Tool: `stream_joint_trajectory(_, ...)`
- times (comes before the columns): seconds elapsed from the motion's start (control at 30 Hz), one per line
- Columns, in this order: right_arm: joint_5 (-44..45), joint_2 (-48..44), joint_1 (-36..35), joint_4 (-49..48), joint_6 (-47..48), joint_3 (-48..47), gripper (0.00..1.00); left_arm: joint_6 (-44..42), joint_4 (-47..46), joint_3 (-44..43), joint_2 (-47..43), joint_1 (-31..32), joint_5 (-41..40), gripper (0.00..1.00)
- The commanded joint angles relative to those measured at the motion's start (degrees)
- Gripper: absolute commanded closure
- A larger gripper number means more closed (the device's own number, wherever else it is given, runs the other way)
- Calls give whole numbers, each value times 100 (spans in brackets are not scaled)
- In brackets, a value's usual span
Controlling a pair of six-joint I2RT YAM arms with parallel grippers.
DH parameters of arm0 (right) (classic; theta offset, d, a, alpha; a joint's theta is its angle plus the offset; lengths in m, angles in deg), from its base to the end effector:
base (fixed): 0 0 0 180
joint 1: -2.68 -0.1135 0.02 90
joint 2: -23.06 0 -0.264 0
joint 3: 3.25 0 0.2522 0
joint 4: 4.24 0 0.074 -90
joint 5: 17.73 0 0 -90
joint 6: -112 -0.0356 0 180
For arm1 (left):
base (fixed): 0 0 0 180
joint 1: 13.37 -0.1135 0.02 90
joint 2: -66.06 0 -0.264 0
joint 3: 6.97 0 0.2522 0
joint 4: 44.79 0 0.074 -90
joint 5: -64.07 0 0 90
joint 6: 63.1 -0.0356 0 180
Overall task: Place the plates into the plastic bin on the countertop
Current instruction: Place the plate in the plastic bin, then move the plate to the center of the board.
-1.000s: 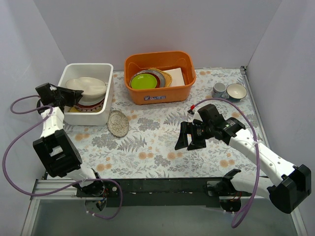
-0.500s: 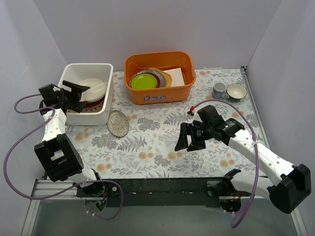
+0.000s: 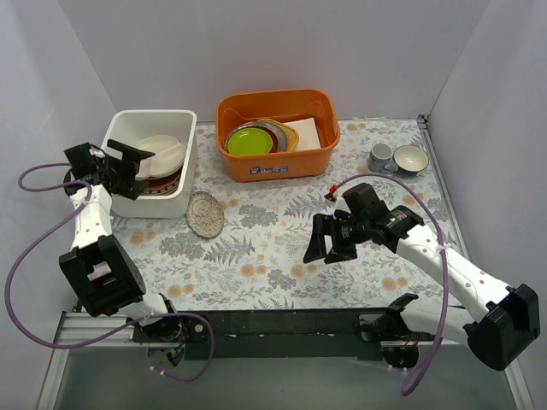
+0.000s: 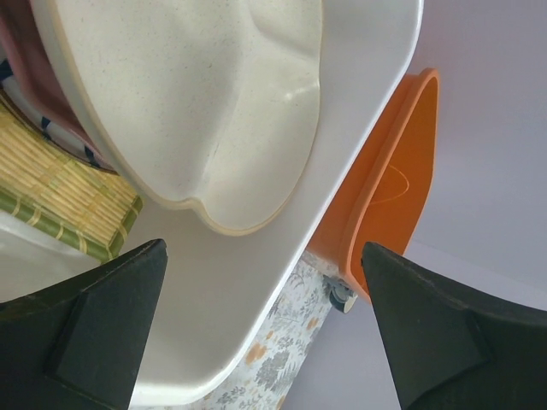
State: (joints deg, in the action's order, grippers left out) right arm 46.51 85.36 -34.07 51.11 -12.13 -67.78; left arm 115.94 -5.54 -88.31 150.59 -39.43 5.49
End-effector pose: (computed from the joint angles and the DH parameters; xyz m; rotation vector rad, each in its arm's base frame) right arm 0.1614 0.1398 0.2722 -0.2665 2.6837 1.0209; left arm 0.2989 0.1255 0.2918 -1.9126 1.5775 -1.1564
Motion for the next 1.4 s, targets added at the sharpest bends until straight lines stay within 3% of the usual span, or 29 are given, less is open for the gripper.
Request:
stream_joint_trajectory(0.0, -96, 89, 10, -159, 126, -136, 13, -106, 447, -292, -639, -4, -145, 2)
stream_joint_trajectory(0.5, -307, 940, 10, -783, 108, -671, 13, 70, 404, -643, -1413, 646, 268, 2)
stream_joint_trajectory(0.87, -456, 1714, -51, -1688, -137, -891, 14, -176, 1071, -538, -2124, 1068, 479, 2)
stream_joint_trajectory(1.2, -430, 3076, -587, -2680, -489, -1603, 25, 27, 1783, 7, -3320, 1112, 347, 2)
stream_joint_trajectory(1.37, -61, 3341, -781, -3715, -1112, -1551, 30, 96, 2056, 51, -3601, 1104, 435, 2)
